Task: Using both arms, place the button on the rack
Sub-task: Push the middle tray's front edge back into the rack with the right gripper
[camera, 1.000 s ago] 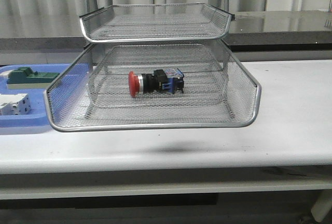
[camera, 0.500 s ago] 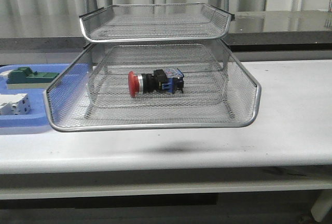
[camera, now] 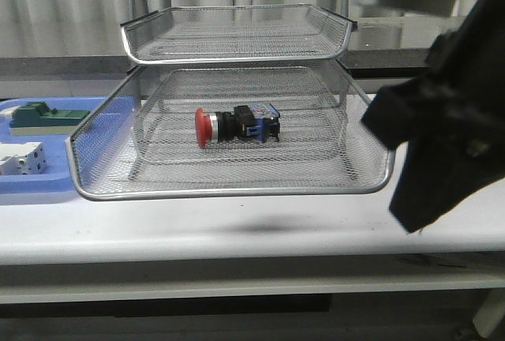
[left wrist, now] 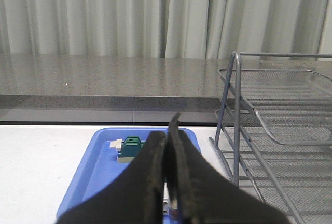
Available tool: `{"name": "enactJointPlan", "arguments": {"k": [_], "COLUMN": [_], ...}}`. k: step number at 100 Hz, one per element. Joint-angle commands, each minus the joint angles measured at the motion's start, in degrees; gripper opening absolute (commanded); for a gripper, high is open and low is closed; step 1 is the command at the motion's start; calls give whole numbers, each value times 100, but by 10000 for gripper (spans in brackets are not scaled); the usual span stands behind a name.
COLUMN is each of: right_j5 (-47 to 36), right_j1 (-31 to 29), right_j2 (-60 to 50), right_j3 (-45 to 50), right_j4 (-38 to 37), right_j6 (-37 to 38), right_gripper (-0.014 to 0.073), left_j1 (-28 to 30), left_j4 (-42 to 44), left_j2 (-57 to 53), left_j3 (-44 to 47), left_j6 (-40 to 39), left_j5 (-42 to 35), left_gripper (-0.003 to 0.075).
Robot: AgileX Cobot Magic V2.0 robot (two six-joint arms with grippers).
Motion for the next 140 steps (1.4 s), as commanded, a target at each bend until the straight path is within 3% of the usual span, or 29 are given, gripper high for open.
{"name": "enactJointPlan", "arguments": {"k": [1, 27, 71, 116, 140], "right_j5": [-482, -1043, -1067, -1300, -1318], "right_j1": [282, 849, 885, 100, -307], "right_j2": [195, 1006, 1979, 2705, 2998], "right_j3": [-198, -502, -1516, -2692, -3224], "right_j4": [59, -23, -1171, -2001, -2088], "right_j6": [-77, -77, -77, -77, -77], "right_gripper": [-65, -65, -65, -65, -65], "left_j1": [14, 14, 14, 14, 14], "left_j4": [-58, -58, -58, -58, -58], "left_j2": [51, 51, 51, 51, 51], "left_j3": [-159, -159, -159, -159, -159], "left_j6": [-64, -64, -64, -64, -64], "left_j5": [-387, -387, -387, -387, -387], "left_gripper": [-20, -20, -20, -20, -20]}}
